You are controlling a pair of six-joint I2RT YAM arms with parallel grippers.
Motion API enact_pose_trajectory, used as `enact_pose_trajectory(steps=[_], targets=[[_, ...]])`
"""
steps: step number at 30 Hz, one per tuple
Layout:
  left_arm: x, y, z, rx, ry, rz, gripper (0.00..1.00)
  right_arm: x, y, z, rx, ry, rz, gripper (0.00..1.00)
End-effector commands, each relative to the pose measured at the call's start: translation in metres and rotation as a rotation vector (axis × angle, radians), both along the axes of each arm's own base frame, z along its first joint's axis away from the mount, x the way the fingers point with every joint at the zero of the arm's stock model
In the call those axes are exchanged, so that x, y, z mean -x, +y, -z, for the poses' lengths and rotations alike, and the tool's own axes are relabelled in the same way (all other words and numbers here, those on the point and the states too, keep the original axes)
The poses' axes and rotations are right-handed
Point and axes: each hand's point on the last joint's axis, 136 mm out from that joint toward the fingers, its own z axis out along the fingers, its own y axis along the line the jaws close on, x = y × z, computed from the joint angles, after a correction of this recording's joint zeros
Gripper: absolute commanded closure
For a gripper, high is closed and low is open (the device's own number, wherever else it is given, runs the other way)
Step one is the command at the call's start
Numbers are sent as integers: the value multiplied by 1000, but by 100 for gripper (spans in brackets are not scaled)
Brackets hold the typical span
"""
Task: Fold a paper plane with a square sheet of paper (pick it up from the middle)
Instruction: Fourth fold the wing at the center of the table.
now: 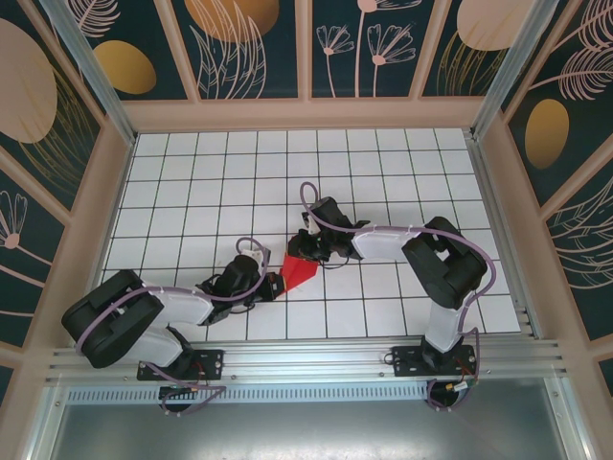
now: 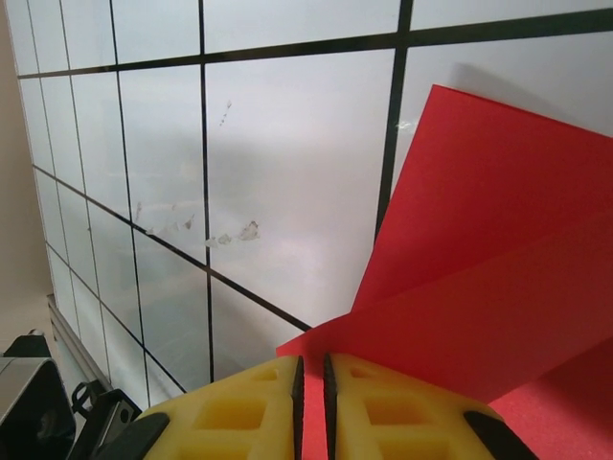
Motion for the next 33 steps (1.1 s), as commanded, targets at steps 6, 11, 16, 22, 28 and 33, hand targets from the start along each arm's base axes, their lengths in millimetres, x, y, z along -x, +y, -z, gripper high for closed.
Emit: enact_pose_trajectory(steps=[6, 11, 16, 22, 28, 33], targets=[[1, -10, -9, 156, 32, 52, 100, -3, -7, -18, 20, -56, 12, 81], [1, -16, -11, 209, 54, 59, 100, 1, -11, -20, 14, -58, 12, 81], [-1, -16, -9, 207, 61, 46, 100, 5, -9, -17, 9, -40, -3, 82], [-3, -12, -5, 183, 63, 18, 100, 6, -6, -5, 12, -17, -8, 82], [-2, -7, -1, 160, 69, 6, 96, 3, -2, 0, 19, -14, -13, 83], [-1, -5, 2, 142, 70, 8, 85, 0, 1, 0, 19, -16, -13, 83]])
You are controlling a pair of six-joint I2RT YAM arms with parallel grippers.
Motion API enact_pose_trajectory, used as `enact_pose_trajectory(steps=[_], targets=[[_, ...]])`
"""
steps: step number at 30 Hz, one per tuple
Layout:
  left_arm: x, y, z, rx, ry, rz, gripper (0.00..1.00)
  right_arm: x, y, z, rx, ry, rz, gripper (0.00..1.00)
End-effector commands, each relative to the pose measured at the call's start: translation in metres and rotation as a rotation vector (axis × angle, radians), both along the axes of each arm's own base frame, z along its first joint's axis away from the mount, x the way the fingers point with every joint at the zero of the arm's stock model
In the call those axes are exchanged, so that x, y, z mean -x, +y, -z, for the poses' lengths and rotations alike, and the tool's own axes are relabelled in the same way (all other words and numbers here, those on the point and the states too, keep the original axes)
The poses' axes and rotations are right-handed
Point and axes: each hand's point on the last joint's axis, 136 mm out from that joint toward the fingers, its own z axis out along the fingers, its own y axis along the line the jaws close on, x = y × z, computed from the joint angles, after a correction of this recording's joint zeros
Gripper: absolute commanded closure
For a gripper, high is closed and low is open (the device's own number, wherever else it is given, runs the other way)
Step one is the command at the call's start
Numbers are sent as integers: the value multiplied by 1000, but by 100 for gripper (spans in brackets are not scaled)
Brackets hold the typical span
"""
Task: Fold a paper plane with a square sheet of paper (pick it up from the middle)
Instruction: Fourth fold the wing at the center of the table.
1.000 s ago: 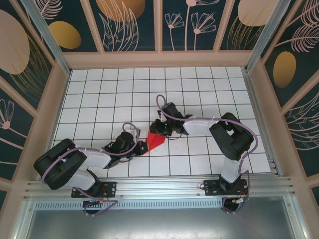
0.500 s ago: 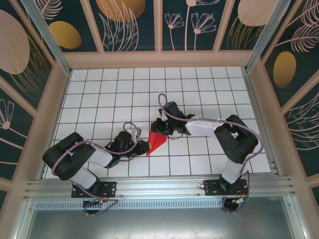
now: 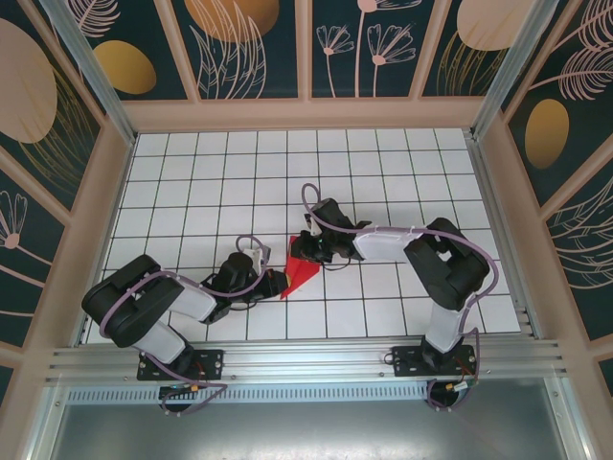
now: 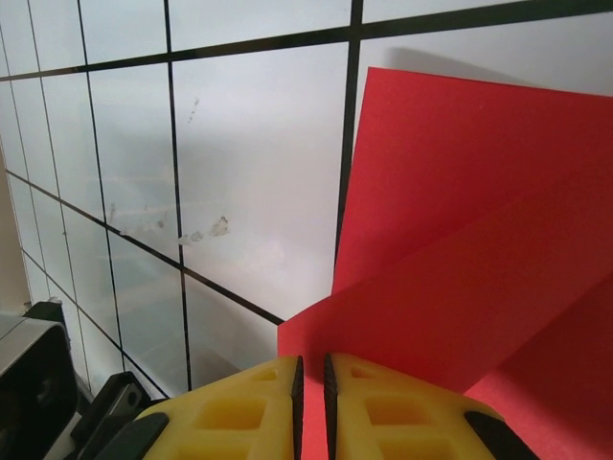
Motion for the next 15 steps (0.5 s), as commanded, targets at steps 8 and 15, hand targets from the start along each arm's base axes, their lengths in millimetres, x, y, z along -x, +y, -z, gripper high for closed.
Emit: enact_pose_trajectory(steps=[8, 15], targets=[[3, 10, 7, -58, 4, -4, 76, -3, 8, -5, -18, -18, -26, 83], [4, 14, 11, -95, 2, -2, 77, -4, 10, -6, -21, -18, -28, 83]])
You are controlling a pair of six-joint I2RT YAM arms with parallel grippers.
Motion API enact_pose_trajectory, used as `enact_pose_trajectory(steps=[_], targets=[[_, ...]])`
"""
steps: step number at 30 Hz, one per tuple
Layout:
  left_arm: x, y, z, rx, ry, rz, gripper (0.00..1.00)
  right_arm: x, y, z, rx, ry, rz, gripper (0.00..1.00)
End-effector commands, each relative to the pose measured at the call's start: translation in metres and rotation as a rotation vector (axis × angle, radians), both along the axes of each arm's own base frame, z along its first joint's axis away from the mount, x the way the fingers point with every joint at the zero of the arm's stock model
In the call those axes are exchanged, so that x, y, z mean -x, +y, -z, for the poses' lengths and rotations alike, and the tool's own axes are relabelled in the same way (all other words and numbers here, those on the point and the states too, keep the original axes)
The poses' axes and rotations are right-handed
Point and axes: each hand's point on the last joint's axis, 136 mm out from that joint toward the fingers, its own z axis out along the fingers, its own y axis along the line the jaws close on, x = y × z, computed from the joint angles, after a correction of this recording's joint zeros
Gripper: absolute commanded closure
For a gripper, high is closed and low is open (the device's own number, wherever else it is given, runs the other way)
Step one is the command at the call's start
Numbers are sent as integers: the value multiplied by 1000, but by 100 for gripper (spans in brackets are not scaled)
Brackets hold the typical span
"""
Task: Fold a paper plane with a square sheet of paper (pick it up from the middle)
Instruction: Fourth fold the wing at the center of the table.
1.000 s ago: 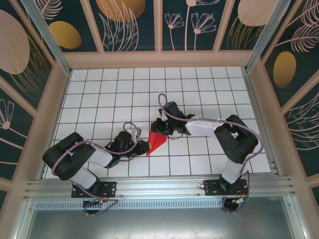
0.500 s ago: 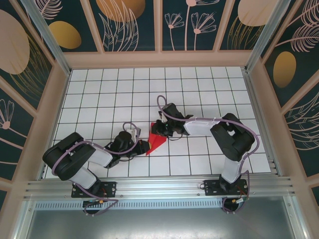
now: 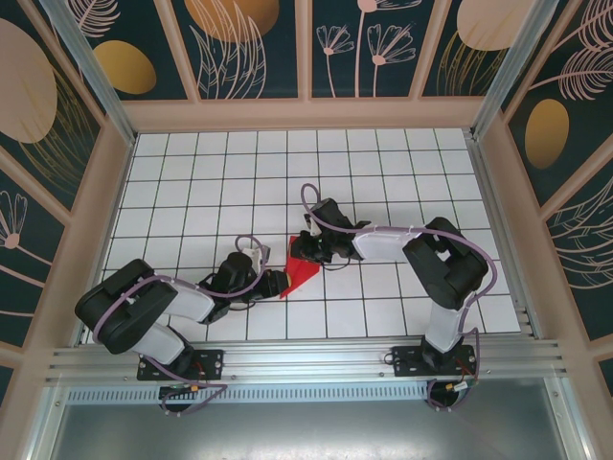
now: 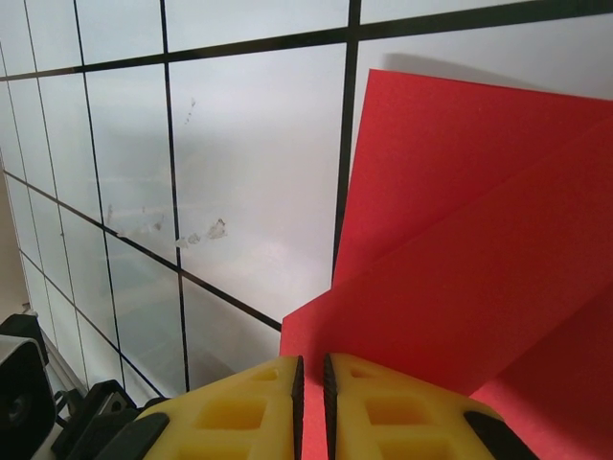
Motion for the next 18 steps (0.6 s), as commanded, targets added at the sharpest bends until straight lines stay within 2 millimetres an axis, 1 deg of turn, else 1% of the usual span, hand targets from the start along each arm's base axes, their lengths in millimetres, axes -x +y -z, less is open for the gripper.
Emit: enact_pose_trajectory(steps=[1, 4, 7, 10, 15, 17, 18], targets=[[3, 12, 15, -81, 17, -11, 77, -4, 9, -6, -20, -17, -28, 83], [3, 13, 16, -93, 15, -8, 79, -4, 10, -6, -23, -17, -27, 83], [2, 13, 15, -95, 9, -12, 89, -5, 11, -6, -22, -18, -29, 83], [1, 13, 14, -89, 7, -17, 94, -4, 10, -7, -21, -16, -29, 83], [2, 10, 12, -61, 11, -12, 97, -4, 11, -7, -23, -14, -34, 82], [2, 11, 14, -54, 16, -22, 100, -4, 10, -9, -26, -16, -33, 82], [3, 12, 14, -52, 19, -27, 100, -4, 10, -10, -27, -19, -32, 82]])
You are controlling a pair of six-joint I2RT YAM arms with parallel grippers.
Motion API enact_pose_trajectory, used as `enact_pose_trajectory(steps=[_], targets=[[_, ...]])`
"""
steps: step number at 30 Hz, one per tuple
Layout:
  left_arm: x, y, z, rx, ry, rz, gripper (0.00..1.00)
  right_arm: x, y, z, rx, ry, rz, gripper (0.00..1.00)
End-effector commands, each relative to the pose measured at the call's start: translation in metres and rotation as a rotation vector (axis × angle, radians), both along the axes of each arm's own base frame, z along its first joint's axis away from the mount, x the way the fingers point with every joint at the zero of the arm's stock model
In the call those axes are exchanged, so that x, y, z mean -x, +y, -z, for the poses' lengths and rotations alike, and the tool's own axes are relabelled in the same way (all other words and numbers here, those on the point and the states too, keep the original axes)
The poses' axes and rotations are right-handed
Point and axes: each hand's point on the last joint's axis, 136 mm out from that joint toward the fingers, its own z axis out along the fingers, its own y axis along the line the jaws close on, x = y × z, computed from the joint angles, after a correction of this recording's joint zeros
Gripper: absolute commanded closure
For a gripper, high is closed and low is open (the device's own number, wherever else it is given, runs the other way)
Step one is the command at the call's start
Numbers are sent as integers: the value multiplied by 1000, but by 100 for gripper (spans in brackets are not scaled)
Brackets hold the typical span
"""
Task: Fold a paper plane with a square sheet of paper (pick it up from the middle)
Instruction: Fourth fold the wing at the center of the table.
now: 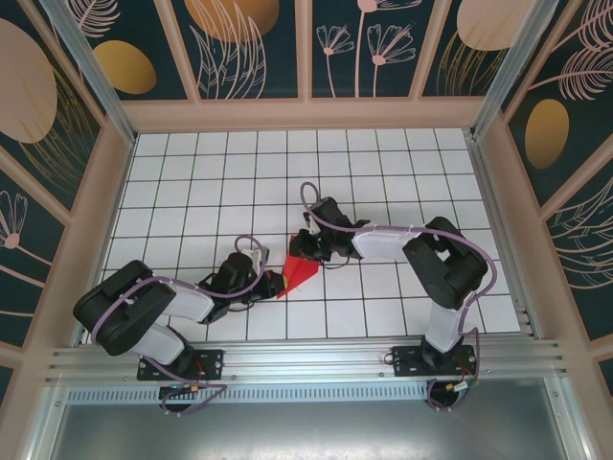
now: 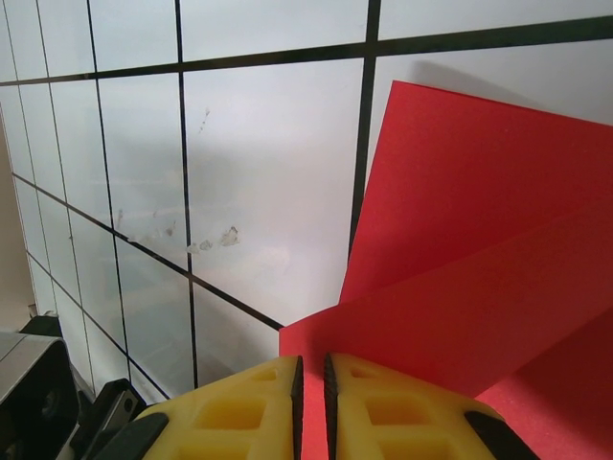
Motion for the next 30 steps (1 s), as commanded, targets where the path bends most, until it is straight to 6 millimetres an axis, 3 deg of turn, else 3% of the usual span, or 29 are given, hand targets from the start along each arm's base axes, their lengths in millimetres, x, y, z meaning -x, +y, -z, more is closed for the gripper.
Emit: enact_pose_trajectory(steps=[1, 6, 14, 30], targets=[[2, 7, 7, -3, 22, -27, 100, -1, 7, -10, -19, -21, -30, 82], [3, 5, 4, 23, 27, -32, 100, 0, -2, -18, -21, -44, -14, 81], [2, -5, 2, 75, 54, -20, 100, 15, 11, -12, -51, -11, -72, 82], [2, 0, 11, 54, 76, -47, 97, -7, 6, 14, -6, 1, -14, 84]])
